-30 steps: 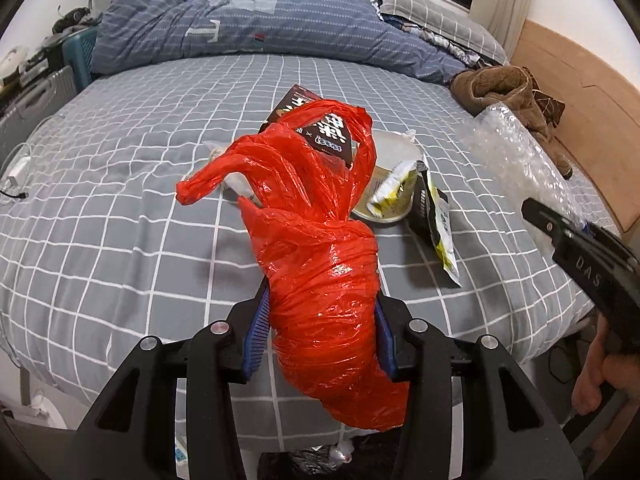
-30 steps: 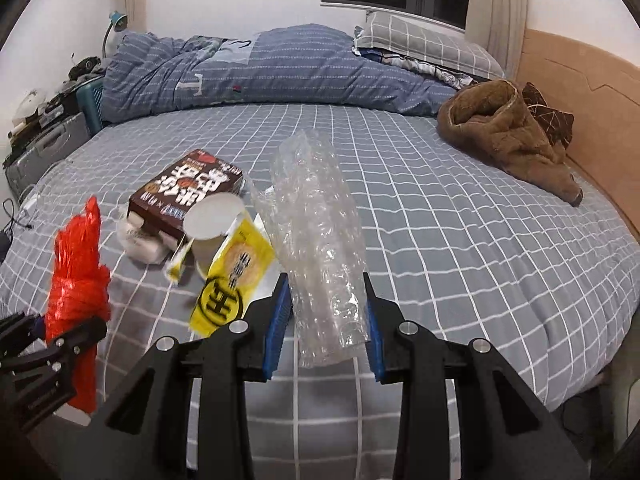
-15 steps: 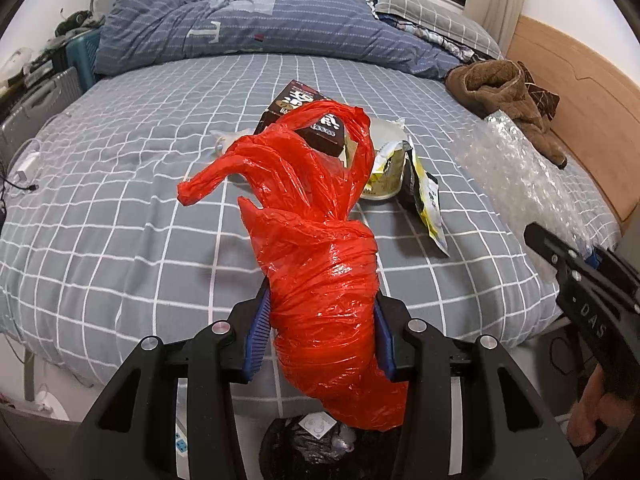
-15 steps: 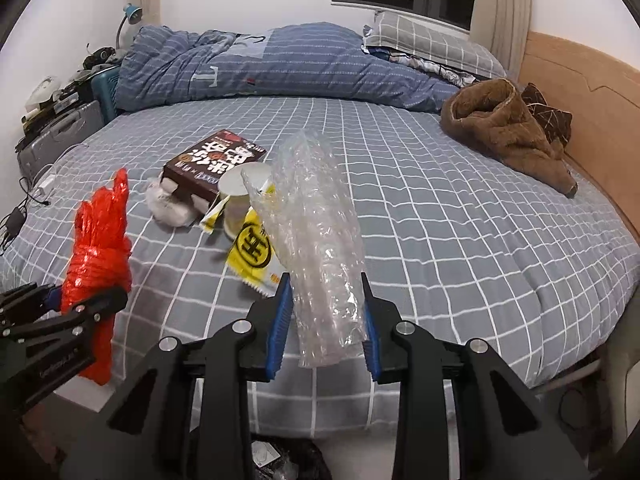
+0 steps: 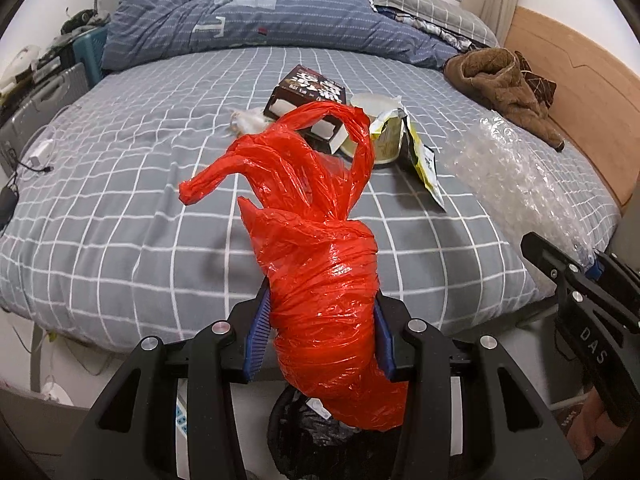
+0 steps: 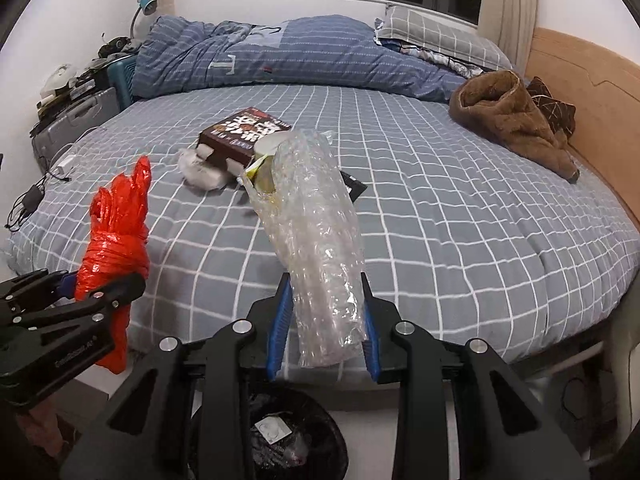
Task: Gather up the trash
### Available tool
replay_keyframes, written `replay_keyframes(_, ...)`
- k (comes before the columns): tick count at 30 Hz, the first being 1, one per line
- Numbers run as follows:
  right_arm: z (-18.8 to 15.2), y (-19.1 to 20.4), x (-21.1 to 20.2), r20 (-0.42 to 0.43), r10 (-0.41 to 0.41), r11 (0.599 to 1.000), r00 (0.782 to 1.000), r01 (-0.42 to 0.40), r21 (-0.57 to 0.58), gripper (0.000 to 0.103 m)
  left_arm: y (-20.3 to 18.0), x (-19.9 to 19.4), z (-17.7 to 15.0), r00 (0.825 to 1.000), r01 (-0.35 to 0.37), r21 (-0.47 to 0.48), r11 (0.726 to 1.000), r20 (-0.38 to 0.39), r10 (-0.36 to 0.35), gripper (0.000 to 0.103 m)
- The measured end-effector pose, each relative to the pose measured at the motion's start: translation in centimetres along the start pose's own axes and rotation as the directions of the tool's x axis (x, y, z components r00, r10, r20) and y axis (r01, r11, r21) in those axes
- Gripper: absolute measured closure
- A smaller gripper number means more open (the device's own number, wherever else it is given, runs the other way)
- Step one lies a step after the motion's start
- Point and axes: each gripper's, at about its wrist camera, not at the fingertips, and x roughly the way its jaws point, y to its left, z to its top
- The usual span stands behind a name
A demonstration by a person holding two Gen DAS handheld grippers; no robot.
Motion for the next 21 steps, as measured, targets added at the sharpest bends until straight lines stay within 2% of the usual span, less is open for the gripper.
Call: replay_keyframes(21,-6.9,2.7,-3.0,-0.087,0.034,0.999,0.996,-0.037,-0.034,0.073,0.4,-3.2,-6.3,1.0,-0.015,-0.002,1.0,-0.026,0.014,0.06)
